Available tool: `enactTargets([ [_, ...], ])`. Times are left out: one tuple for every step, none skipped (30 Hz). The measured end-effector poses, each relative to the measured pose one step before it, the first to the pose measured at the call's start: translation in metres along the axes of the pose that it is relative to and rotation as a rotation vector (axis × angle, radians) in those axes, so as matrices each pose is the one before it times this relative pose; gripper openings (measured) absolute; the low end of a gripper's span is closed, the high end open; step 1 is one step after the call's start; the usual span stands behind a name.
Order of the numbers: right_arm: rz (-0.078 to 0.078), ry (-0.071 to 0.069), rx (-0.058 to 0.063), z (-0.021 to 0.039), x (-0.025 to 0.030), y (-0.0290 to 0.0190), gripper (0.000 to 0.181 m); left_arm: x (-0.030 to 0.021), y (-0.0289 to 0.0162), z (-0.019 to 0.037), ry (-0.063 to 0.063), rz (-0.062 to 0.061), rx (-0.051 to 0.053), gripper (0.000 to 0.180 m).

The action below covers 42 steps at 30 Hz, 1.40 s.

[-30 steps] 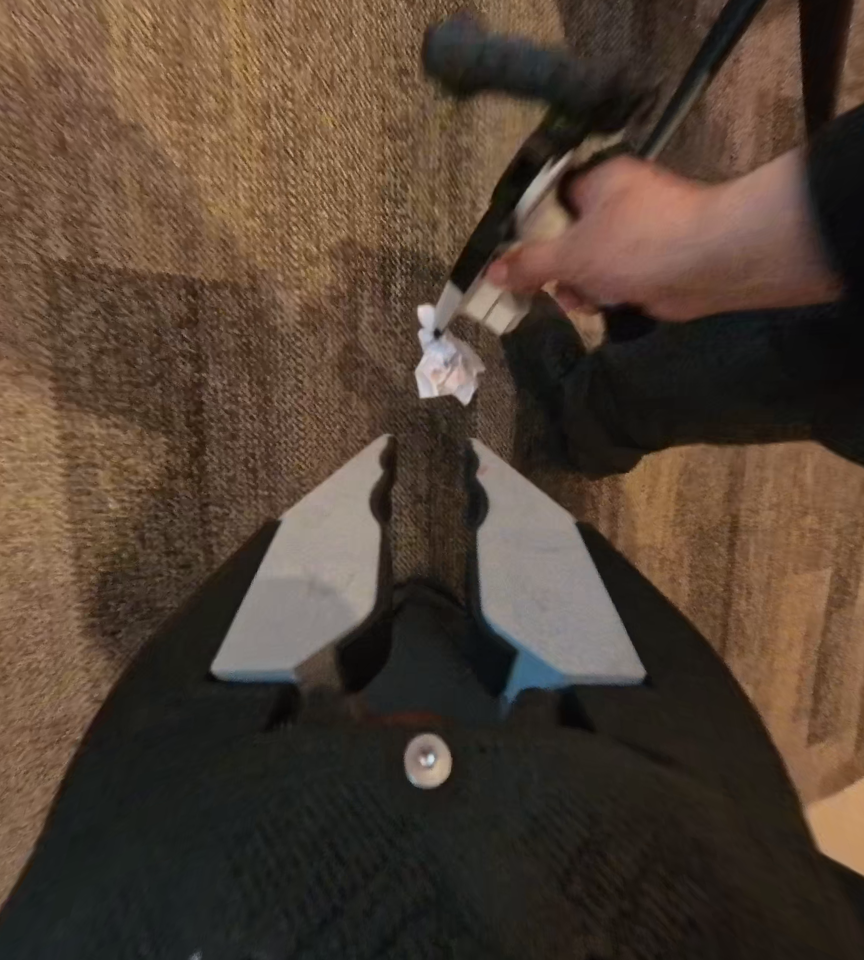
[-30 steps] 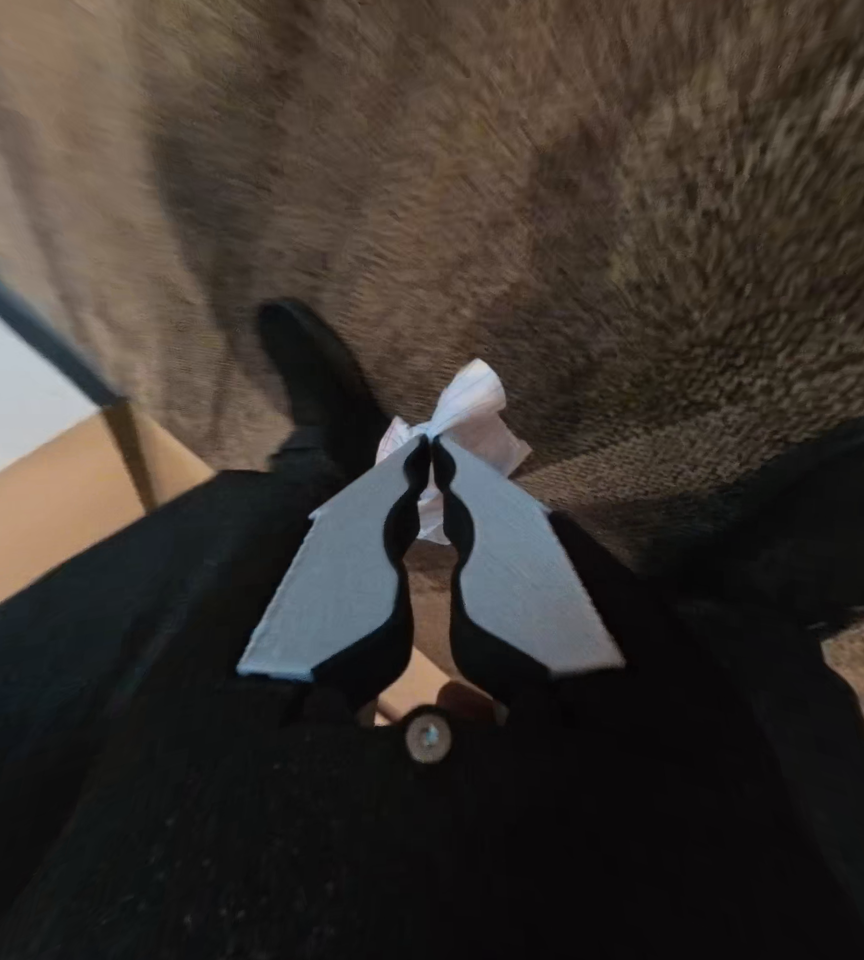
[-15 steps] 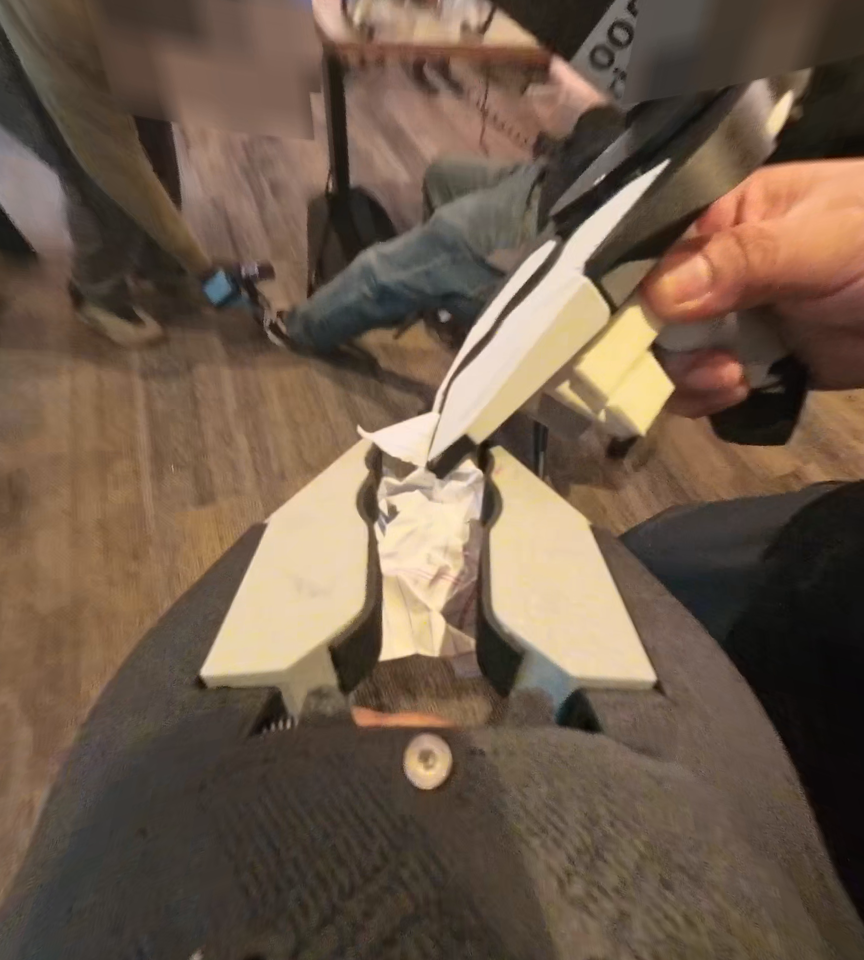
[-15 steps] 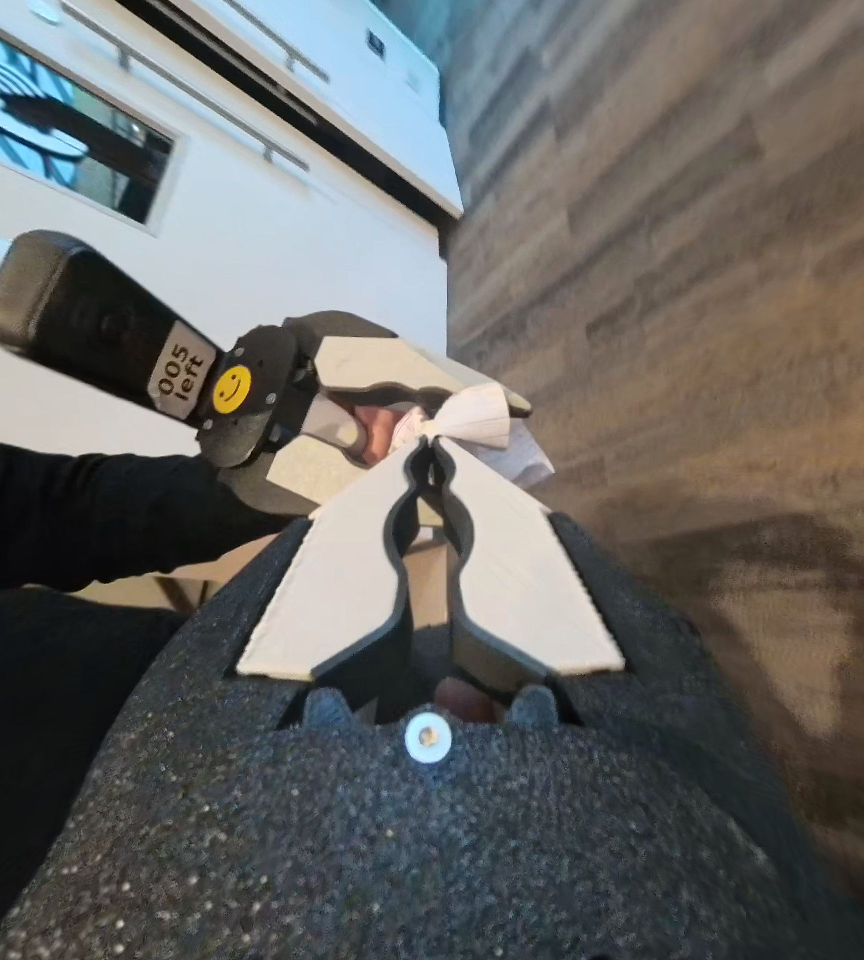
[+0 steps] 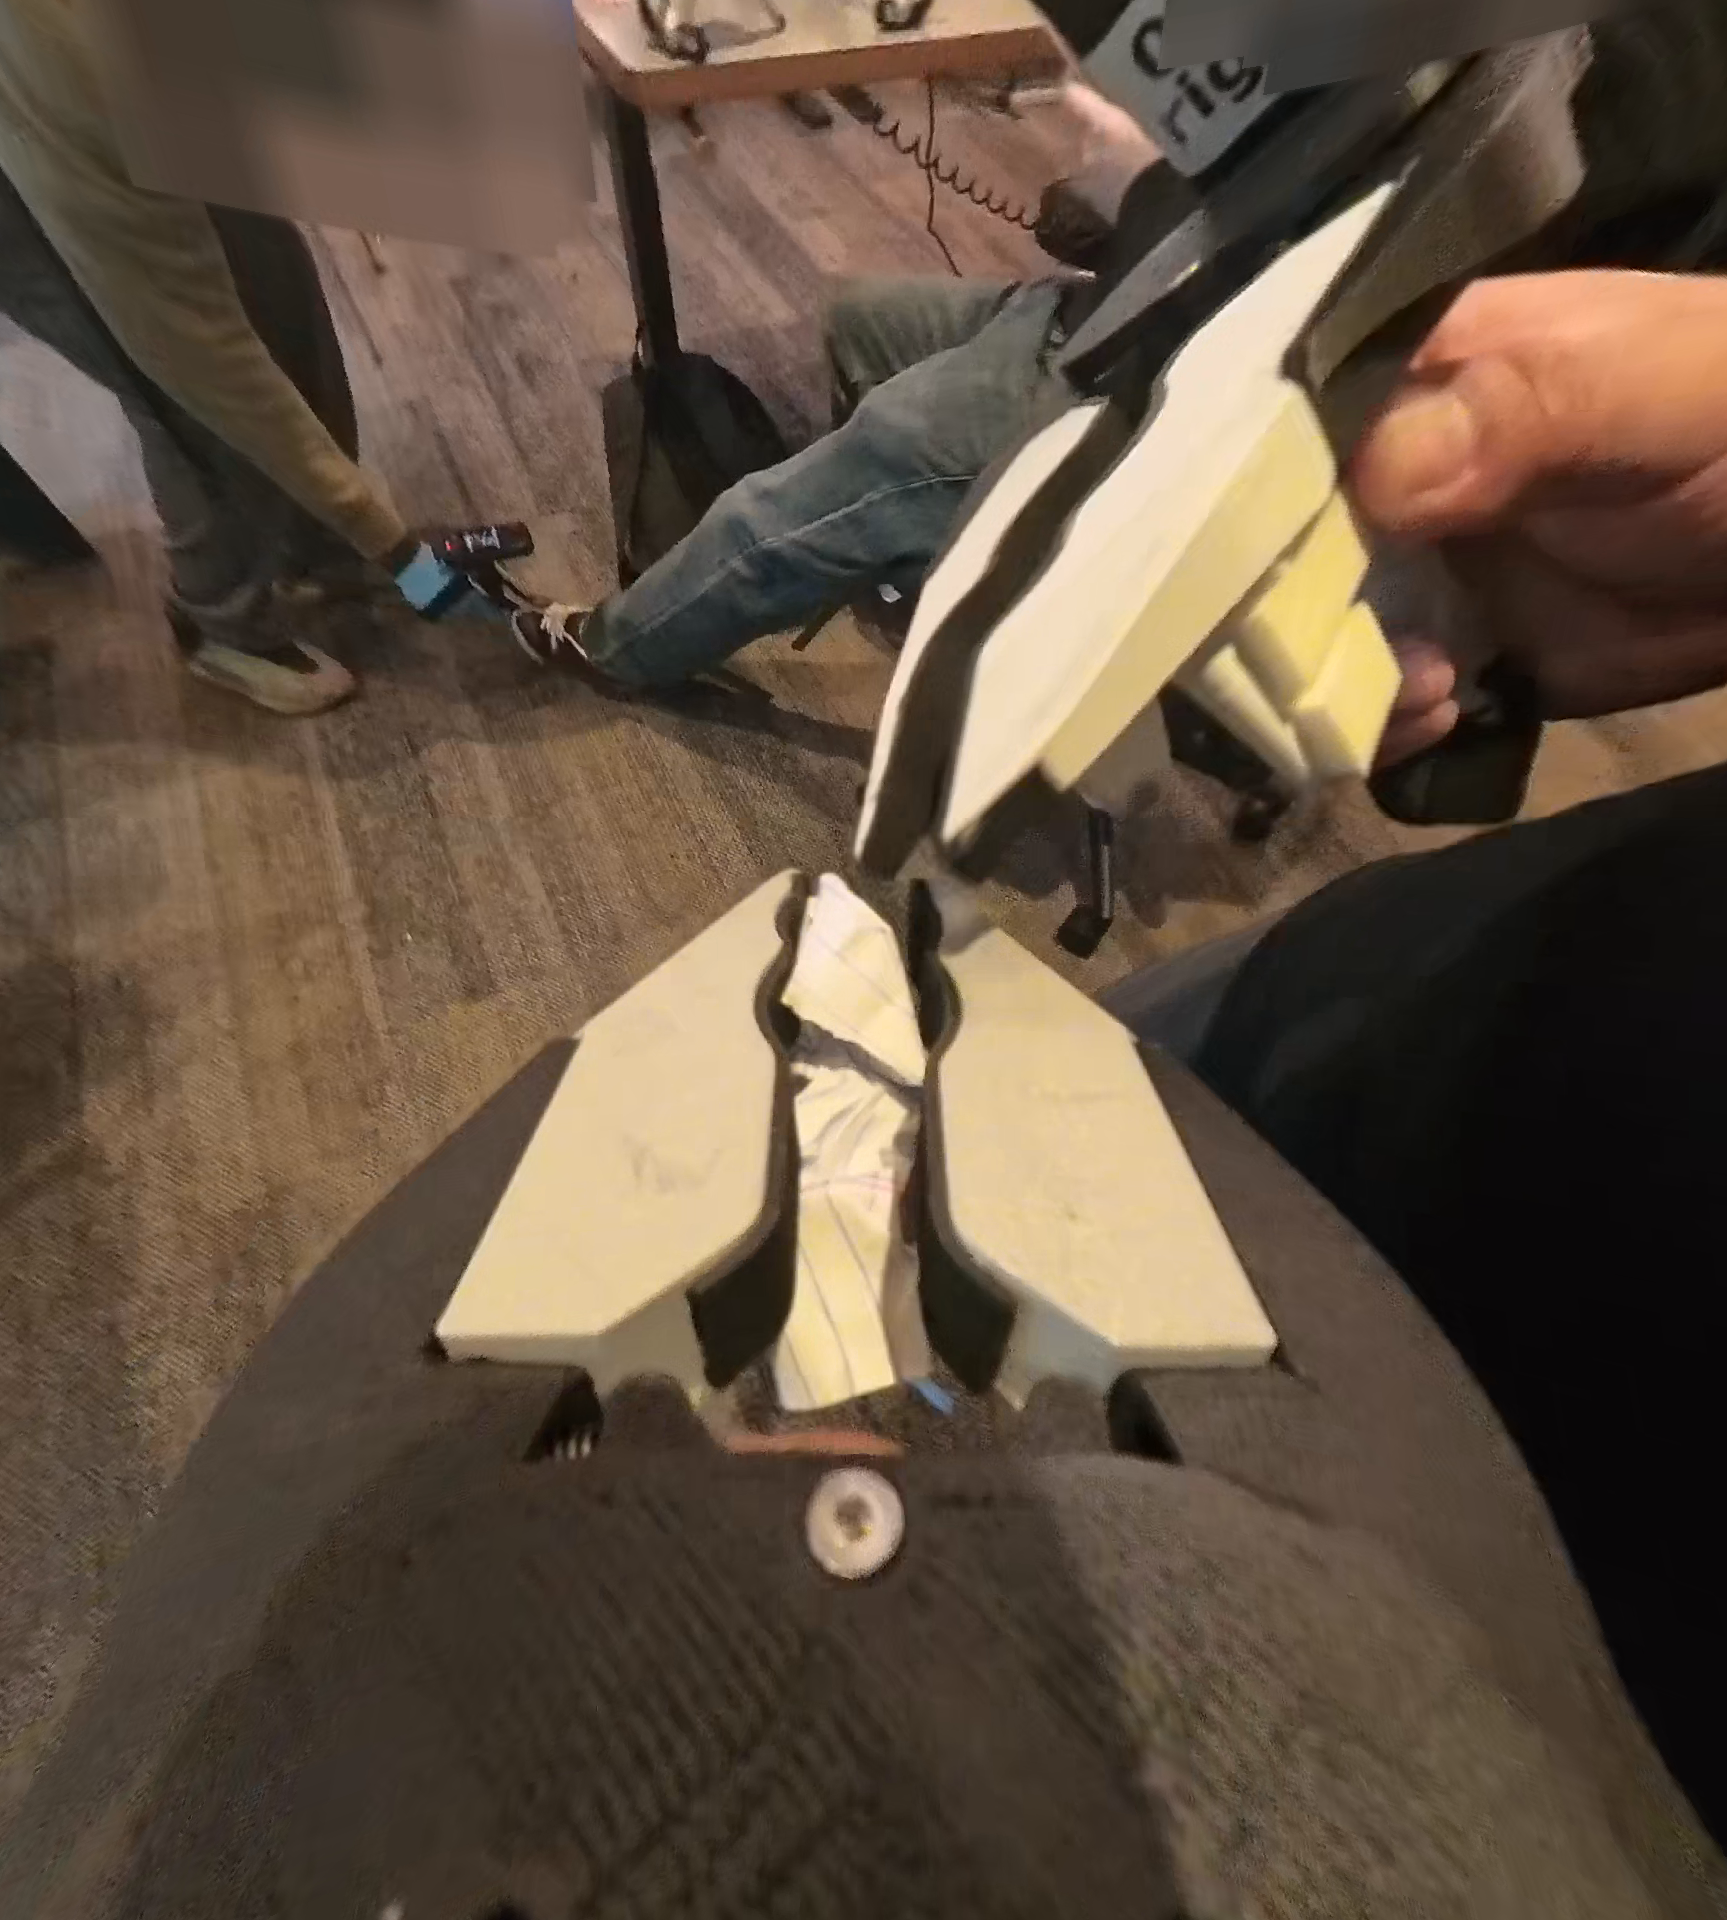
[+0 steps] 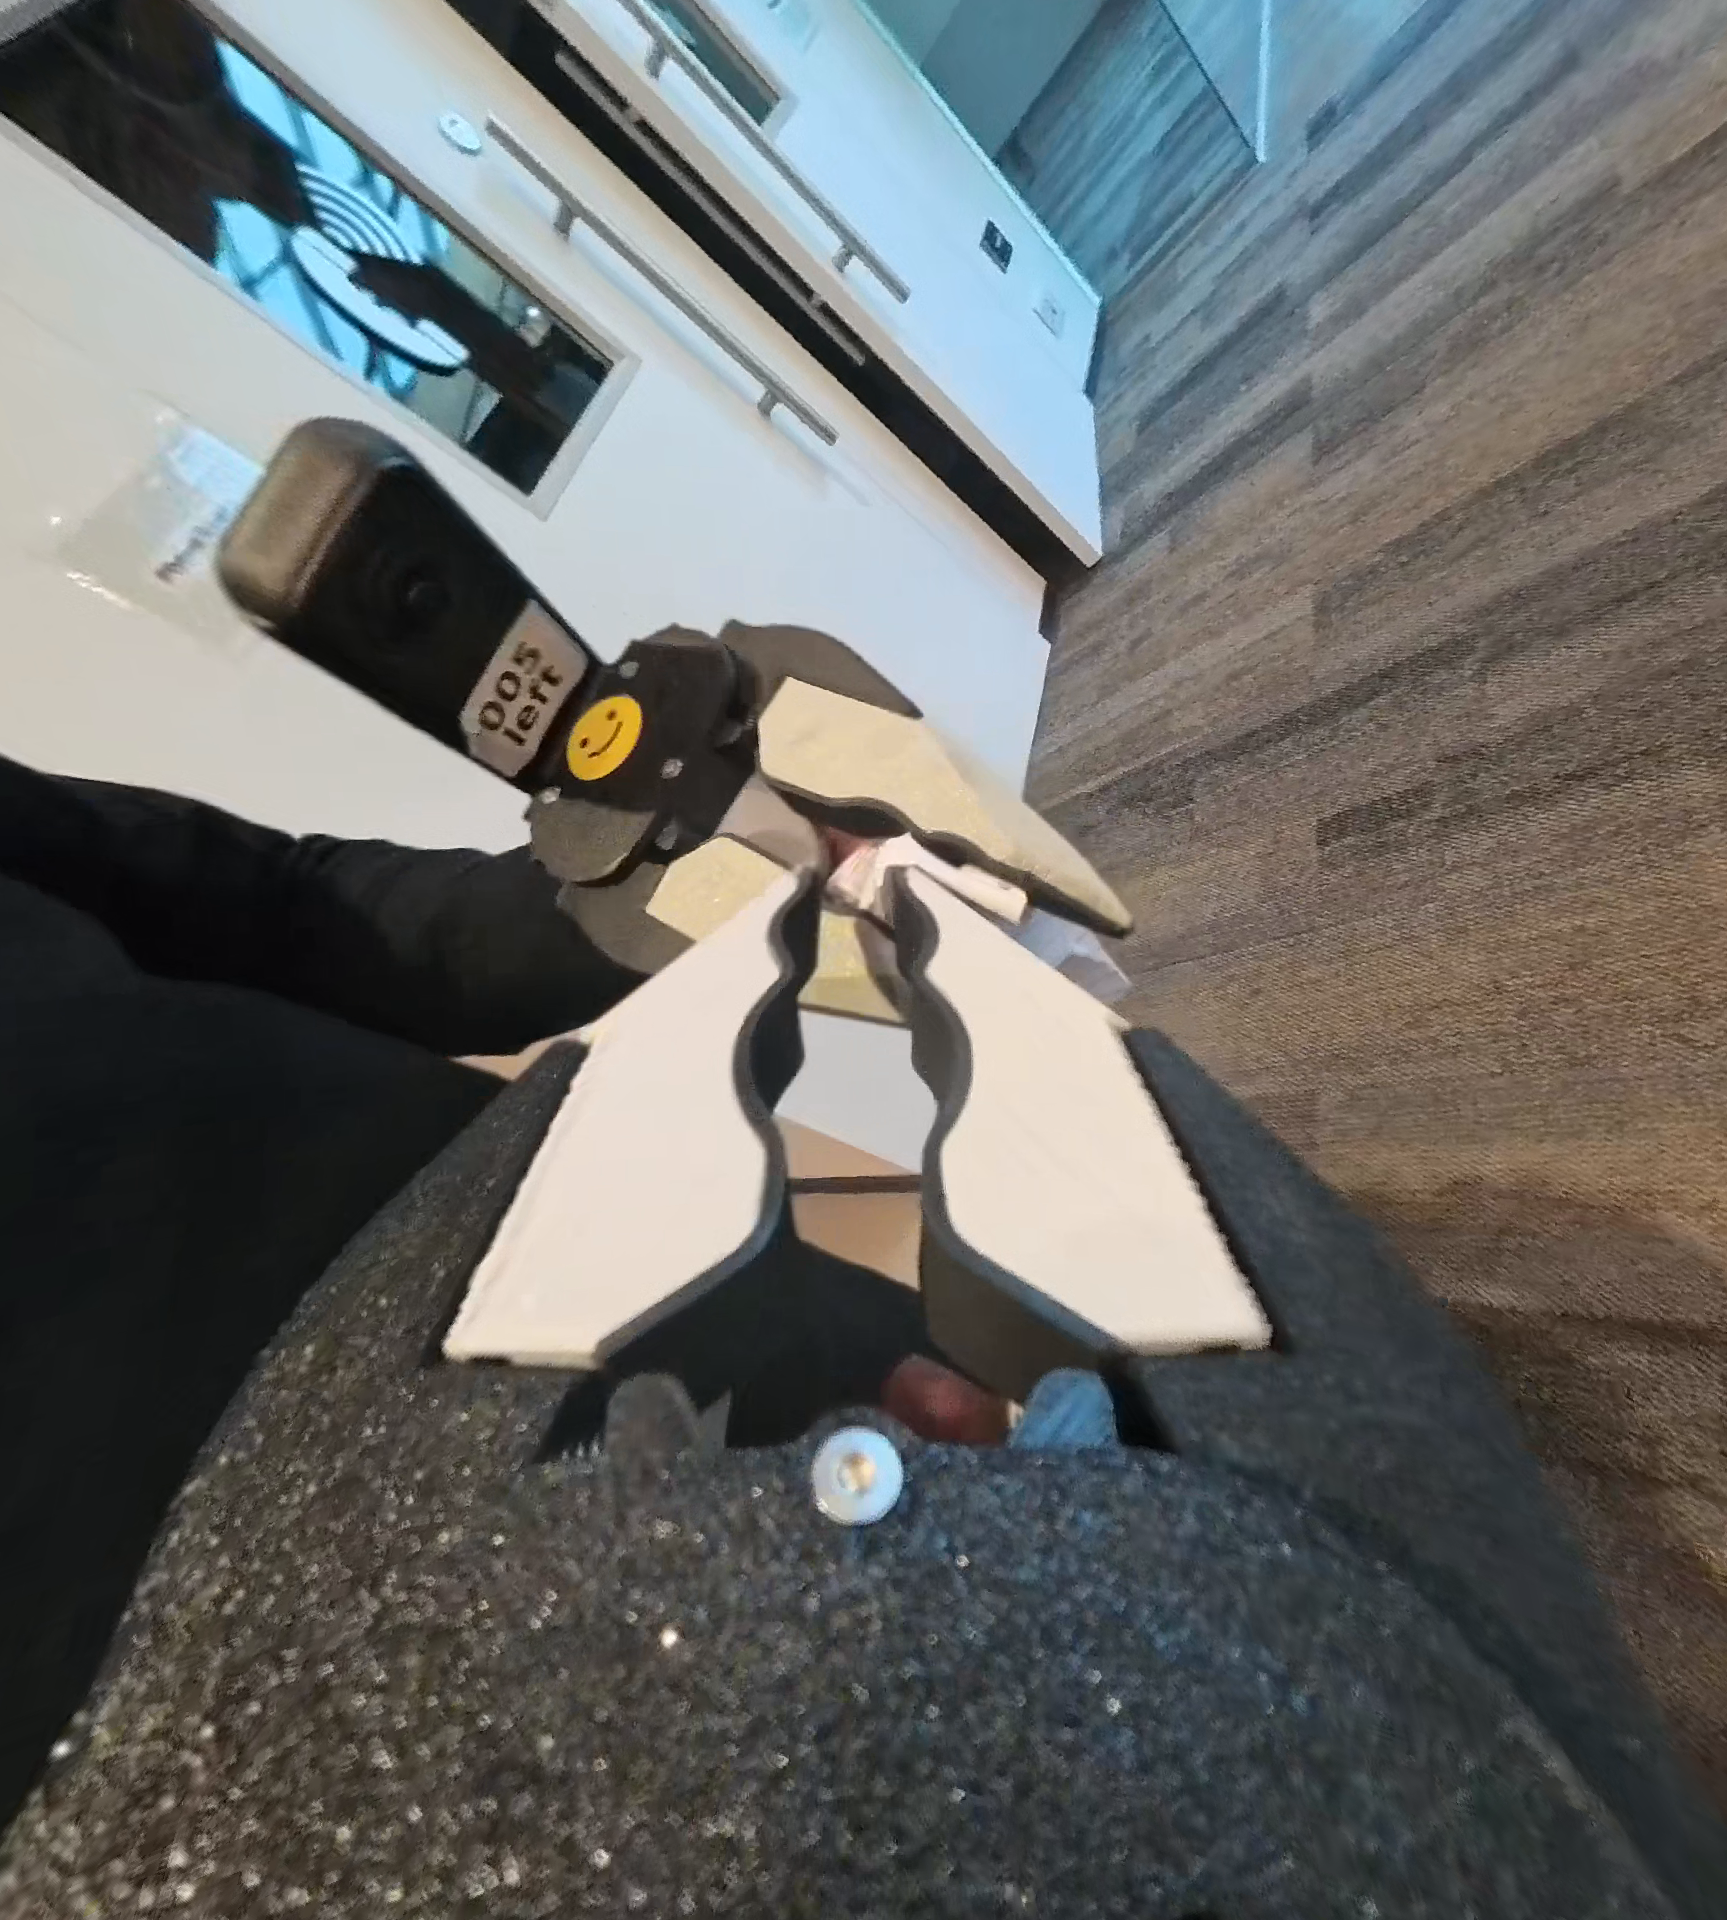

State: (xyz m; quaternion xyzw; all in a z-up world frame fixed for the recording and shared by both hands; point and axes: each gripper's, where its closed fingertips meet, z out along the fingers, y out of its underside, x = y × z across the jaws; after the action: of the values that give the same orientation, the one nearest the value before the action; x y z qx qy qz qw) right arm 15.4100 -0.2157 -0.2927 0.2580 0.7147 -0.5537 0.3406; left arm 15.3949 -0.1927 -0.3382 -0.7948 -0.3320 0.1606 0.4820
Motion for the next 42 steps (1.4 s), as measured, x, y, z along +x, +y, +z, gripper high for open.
enactTargets([
  [0.0020, -0.0275, 0.0006, -0.00261, 0.00443, -0.00657, 0.012, -0.00665, -0.00048, 0.00269, -0.0107, -0.0283, -0.0051, 0.016],
  [0.0006, -0.0261, -0.0025, -0.00278, 0.00590, -0.00733, 0.013, -0.00686, -0.00076, 0.00253, -0.0155, -0.0293, -0.0064, 0.015],
  [-0.0012, -0.0206, -0.0105, -0.00239, 0.00644, -0.00722, 0.013, -0.00667, -0.00047, 0.00246, -0.0159, -0.0294, -0.0104, 0.015],
  [-0.0022, -0.0139, -0.0127, -0.00256, 0.00669, -0.00730, 0.014, -0.00654, 0.00054, 0.00292, -0.0175, -0.0246, -0.0161, 0.015],
  [-0.0002, -0.0152, -0.0059, -0.00361, 0.00537, -0.00869, 0.014, -0.00645, 0.00163, 0.00331, -0.0192, -0.0212, -0.0225, 0.015],
  [0.0056, -0.0223, 0.0014, -0.00431, 0.00385, -0.00961, 0.014, -0.00518, 0.00091, 0.00318, -0.0139, -0.0200, -0.0241, 0.014],
  [0.0091, -0.0268, 0.0050, -0.00443, 0.00178, -0.01027, 0.014, -0.00390, -0.00019, 0.00322, -0.0079, -0.0187, -0.0205, 0.014],
  [0.0031, -0.0267, 0.0050, -0.00517, 0.00053, -0.00935, 0.014, -0.00266, -0.00115, 0.00388, -0.0029, -0.0146, -0.0154, 0.014],
  [-0.0063, -0.0192, -0.0002, -0.00541, 0.00141, -0.00776, 0.014, -0.00230, -0.00201, 0.00475, 0.0002, -0.0114, -0.0147, 0.014],
  [-0.0112, -0.0070, -0.0080, -0.00556, 0.00287, -0.00513, 0.013, -0.00212, -0.00233, 0.00548, 0.0014, -0.0089, -0.0147, 0.014],
  [-0.0110, 0.0030, -0.0114, -0.00719, 0.00604, -0.00341, 0.013, -0.00299, -0.00313, 0.00541, -0.0011, -0.0062, -0.0122, 0.014],
  [-0.0050, 0.0103, -0.0074, -0.00580, 0.00633, -0.00210, 0.012, -0.00336, -0.00403, 0.00471, -0.0023, -0.0047, -0.0074, 0.014],
  [0.0040, 0.0105, 0.0029, -0.00586, 0.00589, -0.00258, 0.012, -0.00236, -0.00493, 0.00403, 0.0014, -0.0030, -0.0031, 0.014],
  [0.0110, 0.0047, 0.0144, -0.00588, 0.00417, -0.00326, 0.012, -0.00087, -0.00564, 0.00334, 0.0087, 0.0017, 0.0018, 0.014],
  [0.0127, -0.0004, 0.0204, -0.00492, 0.00265, -0.00370, 0.012, -0.00012, -0.00583, 0.00354, 0.0145, 0.0111, 0.0041, 0.014],
  [0.0087, -0.0023, 0.0199, -0.00428, 0.00210, -0.00328, 0.012, -0.00067, -0.00414, 0.00418, 0.0154, 0.0211, 0.0006, 0.014],
  [0.0034, 0.0027, 0.0142, -0.00351, 0.00215, -0.00212, 0.012, -0.00220, -0.00198, 0.00365, 0.0146, 0.0264, -0.0054, 0.014],
  [-0.0050, 0.0127, 0.0109, -0.00182, 0.00263, -0.00136, 0.012, -0.00317, 0.00003, 0.00241, 0.0160, 0.0256, -0.0077, 0.014],
  [-0.0133, 0.0227, 0.0111, -0.00162, 0.00322, -0.00155, 0.012, -0.00314, -0.00164, 0.00394, 0.0202, 0.0196, -0.0051, 0.014],
  [-0.0181, 0.0368, 0.0121, -0.00092, 0.00370, -0.00162, 0.012, -0.00310, -0.00257, 0.00318, 0.0239, 0.0131, 0.0001, 0.014],
  [-0.0195, 0.0461, 0.0117, -0.00107, 0.00451, -0.00180, 0.012, -0.00295, -0.00333, 0.00210, 0.0275, 0.0106, 0.0057, 0.014],
  [-0.0231, 0.0474, 0.0134, -0.00396, 0.00374, -0.00095, 0.012, -0.00233, -0.00345, 0.00152, 0.0312, 0.0131, 0.0082, 0.014],
  [-0.0251, 0.0481, 0.0175, -0.00083, 0.00281, -0.00285, 0.012, -0.00236, -0.00204, 0.00106, 0.0304, 0.0179, 0.0045, 0.014],
  [-0.0223, 0.0488, 0.0188, -0.00034, 0.00225, -0.00272, 0.013, -0.00262, 0.00032, 0.00062, 0.0266, 0.0200, -0.0028, 0.014],
  [-0.0115, 0.0445, 0.0170, 0.00045, 0.00133, -0.00244, 0.014, -0.00282, 0.00134, 0.00065, 0.0241, 0.0177, -0.0060, 0.014],
  [0.0010, 0.0328, 0.0173, 0.00039, -0.00045, -0.00152, 0.015, -0.00191, 0.00045, 0.00000, 0.0269, 0.0133, -0.0028, 0.014],
  [0.0054, 0.0236, 0.0239, 0.00150, -0.00226, -0.00211, 0.016, -0.00060, 0.00024, -0.00035, 0.0328, 0.0125, 0.0019, 0.014],
  [0.0061, 0.0224, 0.0291, 0.00205, -0.00216, -0.00150, 0.016, -0.00008, 0.00076, -0.00016, 0.0335, 0.0163, 0.0001, 0.014],
  [0.0098, 0.0227, 0.0257, 0.00274, -0.00123, 0.00047, 0.015, -0.00042, 0.00234, 0.00005, 0.0281, 0.0209, -0.0073, 0.014],
  [0.0152, 0.0214, 0.0181, 0.00332, -0.00067, 0.00251, 0.016, -0.00108, 0.00316, -0.00004, 0.0228, 0.0236, -0.0119, 0.014],
  [0.0177, 0.0237, 0.0154, 0.00303, -0.00071, 0.00362, 0.016, -0.00097, 0.00314, -0.00068, 0.0200, 0.0229, -0.0106, 0.015],
  [0.0179, 0.0248, 0.0229, 0.00270, 0.00004, 0.00225, 0.016, -0.00038, 0.00186, -0.00092, 0.0195, 0.0206, -0.0054, 0.015],
  [0.0152, 0.0141, 0.0297, 0.00148, -0.00153, 0.00059, 0.016, -0.00051, 0.00117, -0.00036, 0.0191, 0.0181, -0.0014, 0.015],
  [0.0129, 0.0091, 0.0289, 0.00131, -0.00241, -0.00017, 0.015, -0.00079, 0.00121, -0.00044, 0.0164, 0.0138, -0.0031, 0.015],
  [0.0097, 0.0108, 0.0226, 0.00047, -0.00141, -0.00004, 0.015, -0.00107, 0.00147, 0.00002, 0.0137, 0.0083, -0.0050, 0.015],
  [0.0052, 0.0115, 0.0157, -0.00016, -0.00045, 0.00037, 0.015, -0.00126, 0.00083, 0.00045, 0.0108, 0.0021, -0.0048, 0.015],
  [0.0006, 0.0108, 0.0114, -0.00105, 0.00002, 0.00009, 0.015, -0.00087, -0.00046, 0.00071, 0.0096, -0.0012, -0.0018, 0.015],
  [-0.0034, 0.0104, 0.0101, -0.00188, -0.00071, -0.00005, 0.015, -0.00026, -0.00171, 0.00084, 0.0087, 0.0007, 0.0024, 0.015],
  [-0.0051, 0.0082, 0.0085, -0.00149, 0.00054, -0.00120, 0.015, 0.00044, -0.00289, 0.00058, 0.0057, 0.0064, 0.0052, 0.015],
  [-0.0027, 0.0052, 0.0038, -0.00129, 0.00081, -0.00114, 0.015, 0.00059, -0.00333, 0.00031, 0.0006, 0.0113, 0.0048, 0.015],
  [0.0002, 0.0008, 0.0017, -0.00095, 0.00071, -0.00140, 0.015, 0.00059, -0.00270, 0.00046, -0.0027, 0.0127, 0.0037, 0.015],
  [0.0004, -0.0014, 0.0036, -0.00101, 0.00022, -0.00205, 0.015, 0.00086, -0.00236, 0.00048, -0.0034, 0.0105, 0.0029, 0.015],
])
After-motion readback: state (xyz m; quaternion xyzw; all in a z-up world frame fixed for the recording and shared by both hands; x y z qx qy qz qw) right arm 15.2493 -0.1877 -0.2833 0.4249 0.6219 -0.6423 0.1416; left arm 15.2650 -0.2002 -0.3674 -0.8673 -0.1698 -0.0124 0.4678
